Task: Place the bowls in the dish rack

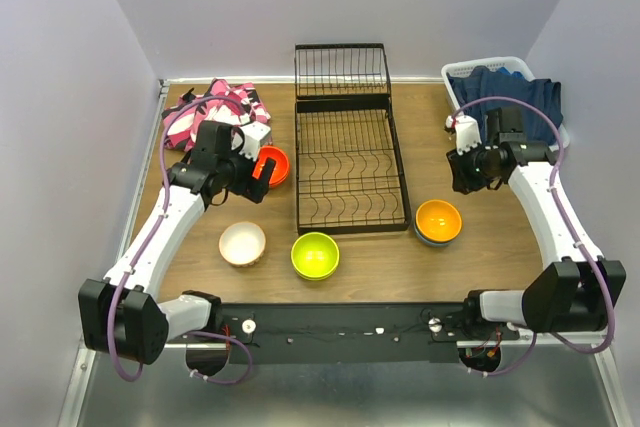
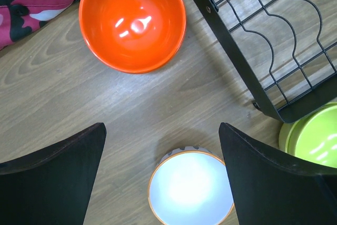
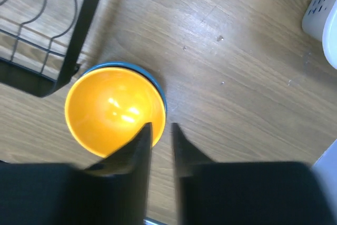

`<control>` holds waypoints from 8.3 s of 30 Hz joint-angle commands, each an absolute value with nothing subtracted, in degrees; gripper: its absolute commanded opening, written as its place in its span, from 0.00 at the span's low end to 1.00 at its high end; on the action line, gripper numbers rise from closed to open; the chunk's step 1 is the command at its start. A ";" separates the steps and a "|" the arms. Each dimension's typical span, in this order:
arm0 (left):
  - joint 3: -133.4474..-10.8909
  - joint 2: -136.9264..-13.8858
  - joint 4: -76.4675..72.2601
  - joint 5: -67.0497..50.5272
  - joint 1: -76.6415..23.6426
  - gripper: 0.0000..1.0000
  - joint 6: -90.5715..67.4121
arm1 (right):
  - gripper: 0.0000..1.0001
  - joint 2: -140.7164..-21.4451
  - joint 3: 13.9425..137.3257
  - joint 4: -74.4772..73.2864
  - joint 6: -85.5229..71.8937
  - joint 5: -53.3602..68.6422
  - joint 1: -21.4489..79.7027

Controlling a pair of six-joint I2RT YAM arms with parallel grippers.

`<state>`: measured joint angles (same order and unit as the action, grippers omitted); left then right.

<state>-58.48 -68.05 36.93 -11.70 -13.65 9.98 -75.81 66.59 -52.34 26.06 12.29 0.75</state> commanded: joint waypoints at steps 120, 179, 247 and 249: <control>-70.93 -94.73 -38.35 -44.21 -30.50 0.00 -47.00 | 0.58 -71.19 67.15 -48.60 12.04 1.67 0.26; -75.93 -131.21 -59.85 -37.08 -32.61 0.00 -74.09 | 0.58 -75.67 63.98 -47.81 11.69 -0.53 0.26; -84.18 -129.81 -25.45 -52.82 -28.74 0.18 -52.76 | 0.58 -78.75 67.50 -47.73 12.04 1.67 0.26; -86.12 -129.64 -20.76 -52.47 -28.74 0.23 -49.59 | 0.58 -78.66 67.50 -47.72 11.95 1.76 0.26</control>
